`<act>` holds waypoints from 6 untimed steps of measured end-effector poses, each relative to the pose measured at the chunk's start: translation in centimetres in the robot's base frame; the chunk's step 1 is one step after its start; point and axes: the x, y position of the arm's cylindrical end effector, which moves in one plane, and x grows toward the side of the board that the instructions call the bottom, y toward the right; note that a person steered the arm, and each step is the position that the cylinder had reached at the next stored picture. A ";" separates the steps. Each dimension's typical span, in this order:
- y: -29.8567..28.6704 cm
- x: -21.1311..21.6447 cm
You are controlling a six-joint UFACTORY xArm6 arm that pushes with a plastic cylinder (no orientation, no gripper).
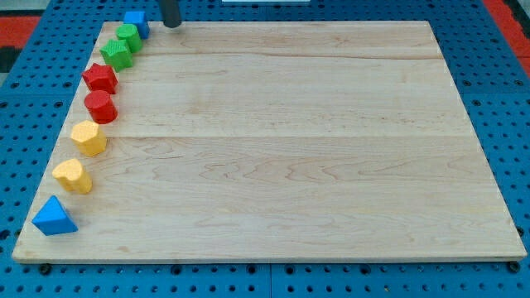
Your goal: Slightly push the blue triangle to the right side on the board
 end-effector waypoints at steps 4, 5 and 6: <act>10.1 26.2; 7.8 29.5; 5.2 27.7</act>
